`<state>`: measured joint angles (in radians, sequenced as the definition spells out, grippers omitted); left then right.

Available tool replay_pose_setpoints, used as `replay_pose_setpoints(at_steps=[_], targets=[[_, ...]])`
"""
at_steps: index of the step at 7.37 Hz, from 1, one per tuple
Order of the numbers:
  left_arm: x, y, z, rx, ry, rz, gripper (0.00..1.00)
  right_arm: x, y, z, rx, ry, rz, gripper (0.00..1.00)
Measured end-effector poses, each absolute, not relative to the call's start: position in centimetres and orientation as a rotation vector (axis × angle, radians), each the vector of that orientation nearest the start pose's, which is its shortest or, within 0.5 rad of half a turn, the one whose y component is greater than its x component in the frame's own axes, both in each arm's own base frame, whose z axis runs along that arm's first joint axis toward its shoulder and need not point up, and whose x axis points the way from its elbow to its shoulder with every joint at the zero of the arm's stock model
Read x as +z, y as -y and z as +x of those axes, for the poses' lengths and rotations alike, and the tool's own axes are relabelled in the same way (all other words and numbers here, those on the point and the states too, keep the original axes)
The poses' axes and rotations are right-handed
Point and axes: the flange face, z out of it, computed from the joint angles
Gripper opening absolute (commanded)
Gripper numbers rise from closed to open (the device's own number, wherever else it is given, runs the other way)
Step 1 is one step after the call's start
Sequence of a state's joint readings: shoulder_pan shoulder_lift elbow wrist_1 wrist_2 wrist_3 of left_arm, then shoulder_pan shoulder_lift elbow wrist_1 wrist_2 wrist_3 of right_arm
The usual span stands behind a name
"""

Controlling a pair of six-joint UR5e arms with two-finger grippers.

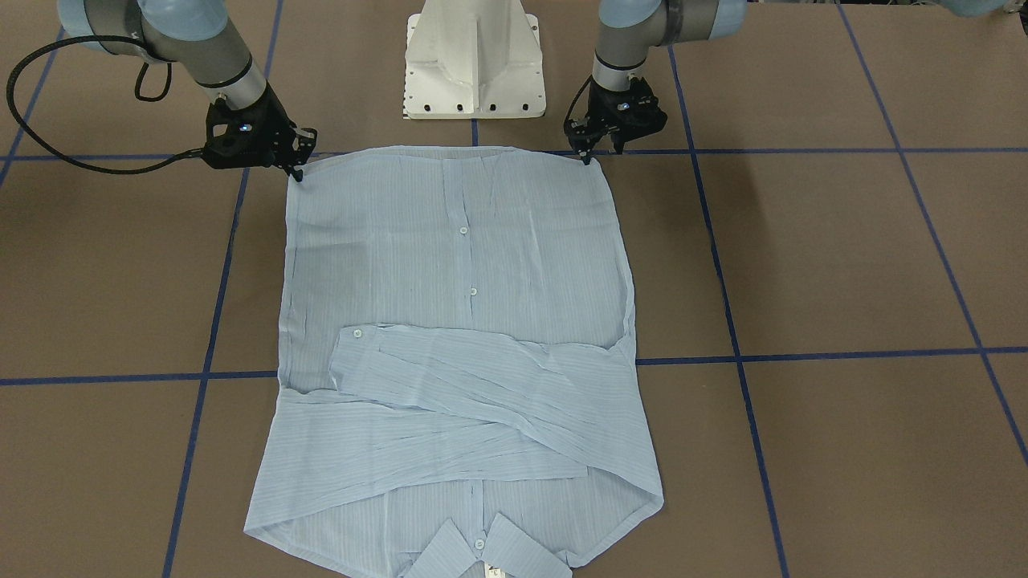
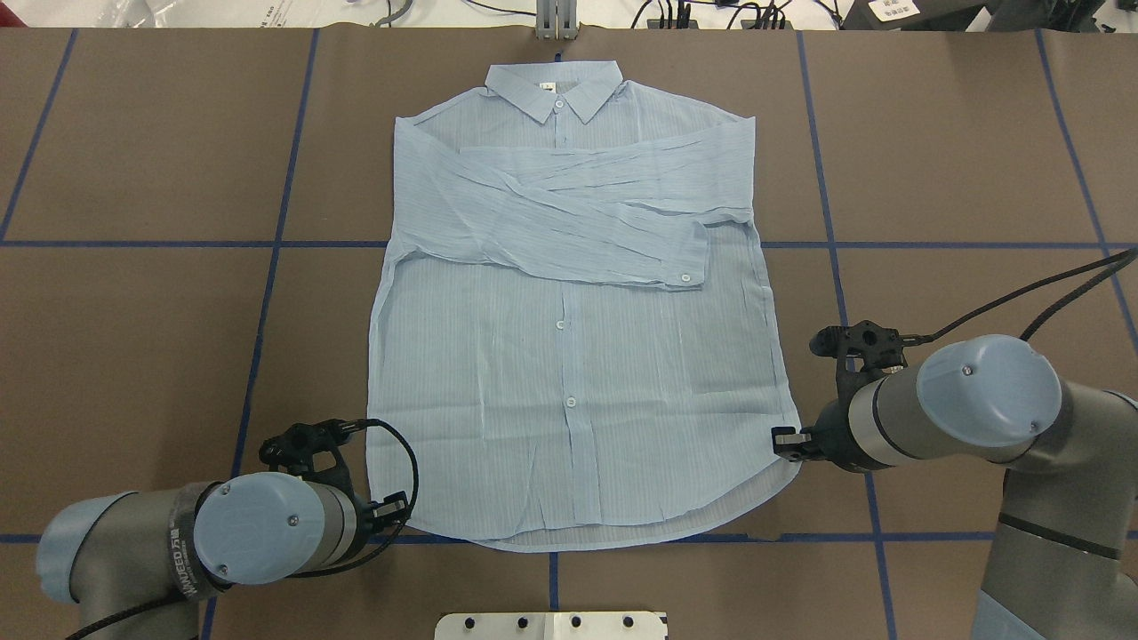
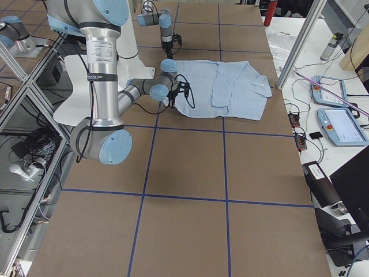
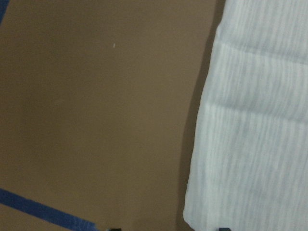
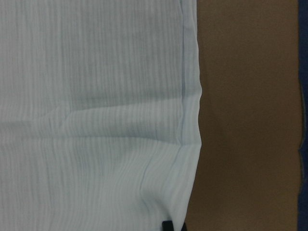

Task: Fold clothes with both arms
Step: 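Close both grippers on the hem corners nearest the robot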

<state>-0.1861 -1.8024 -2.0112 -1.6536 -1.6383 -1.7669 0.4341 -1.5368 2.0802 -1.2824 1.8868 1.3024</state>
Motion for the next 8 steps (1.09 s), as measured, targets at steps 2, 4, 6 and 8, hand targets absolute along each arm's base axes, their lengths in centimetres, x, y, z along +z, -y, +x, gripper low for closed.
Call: replay_pose_setpoints(at_steps=[2, 4, 6, 8], targets=[[33.45, 22.6, 51.24, -0.338, -0.761, -0.067, 0.67, 37.49, 29.82, -39.88, 0.025, 0.875, 0.005, 0.0], [33.14, 22.71, 51.3, -0.338, -0.767, -0.065, 0.67, 37.55, 29.81, -39.9, 0.025, 0.874, 0.004, 0.0], [32.91, 22.77, 51.35, -0.336, -0.771, -0.063, 0.64, 37.63, 29.79, -39.91, 0.024, 0.873, 0.003, 0.0], [32.76, 22.86, 51.39, -0.337, -0.775, -0.062, 0.59, 37.68, 29.79, -39.92, 0.024, 0.872, 0.003, 0.0]])
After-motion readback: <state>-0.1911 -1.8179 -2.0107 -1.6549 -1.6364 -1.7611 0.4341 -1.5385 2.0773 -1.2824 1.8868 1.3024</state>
